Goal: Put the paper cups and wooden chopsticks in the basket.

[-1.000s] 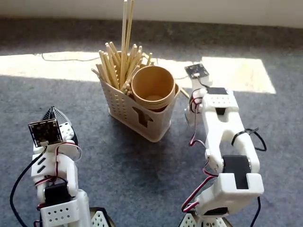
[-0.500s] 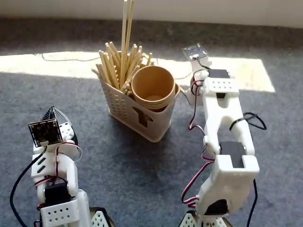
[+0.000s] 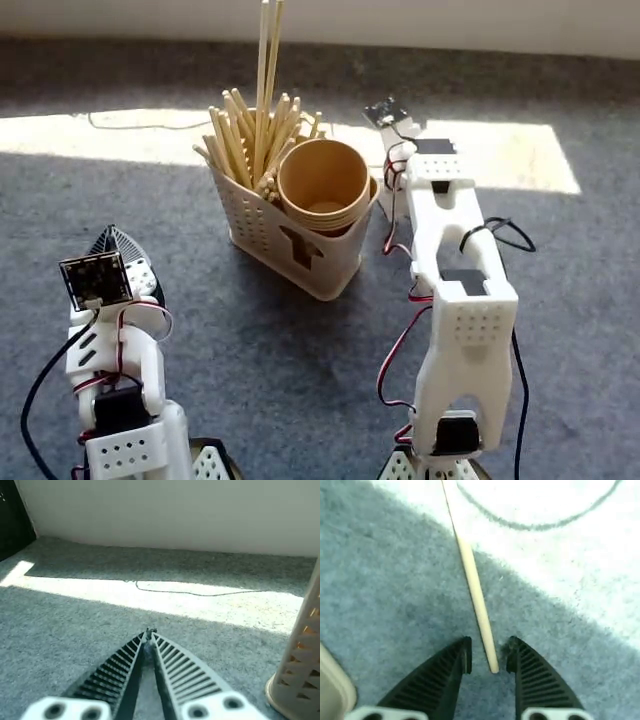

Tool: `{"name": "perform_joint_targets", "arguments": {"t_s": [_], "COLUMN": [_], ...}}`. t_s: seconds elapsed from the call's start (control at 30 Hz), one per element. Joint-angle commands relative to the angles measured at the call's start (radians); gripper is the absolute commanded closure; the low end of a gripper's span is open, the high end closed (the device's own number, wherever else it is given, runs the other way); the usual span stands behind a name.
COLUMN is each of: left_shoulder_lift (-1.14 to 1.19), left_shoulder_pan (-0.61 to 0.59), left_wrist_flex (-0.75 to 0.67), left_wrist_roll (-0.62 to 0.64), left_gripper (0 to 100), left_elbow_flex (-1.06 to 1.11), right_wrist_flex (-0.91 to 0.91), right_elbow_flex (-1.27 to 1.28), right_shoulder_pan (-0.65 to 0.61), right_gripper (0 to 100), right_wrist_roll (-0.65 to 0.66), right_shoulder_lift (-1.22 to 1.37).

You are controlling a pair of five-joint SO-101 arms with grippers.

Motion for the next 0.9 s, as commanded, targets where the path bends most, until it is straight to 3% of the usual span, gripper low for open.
{"name": "perform_joint_targets", "arguments": {"t_s": [0.0,0.07,0.63,0.87], "left_shoulder_lift": [-0.015,-0.015,-0.013,-0.015], "left_shoulder_pan": [-0.004,-0.004,-0.001,0.051], "left_wrist_flex": [-0.02,-0.02,-0.018,-0.015], "left_wrist_roll": [0.009,0.009,0.012,0.015], "left_gripper": [99,99,99,99], "left_elbow_flex": [0.021,0.021,0.021,0.016], "right_wrist_flex": [0.013,0.013,0.329,0.226], "right_elbow_flex": [-0.038,-0.038,0.012,0.302], "right_shoulder_pan": [-0.012,0.005,0.116,0.116], "right_gripper": [92.4,99.8,99.4,99.4], "right_wrist_roll": [0.011,0.011,0.014,0.014], "right_shoulder_lift": [-0.008,-0.008,-0.153,-0.326]}}
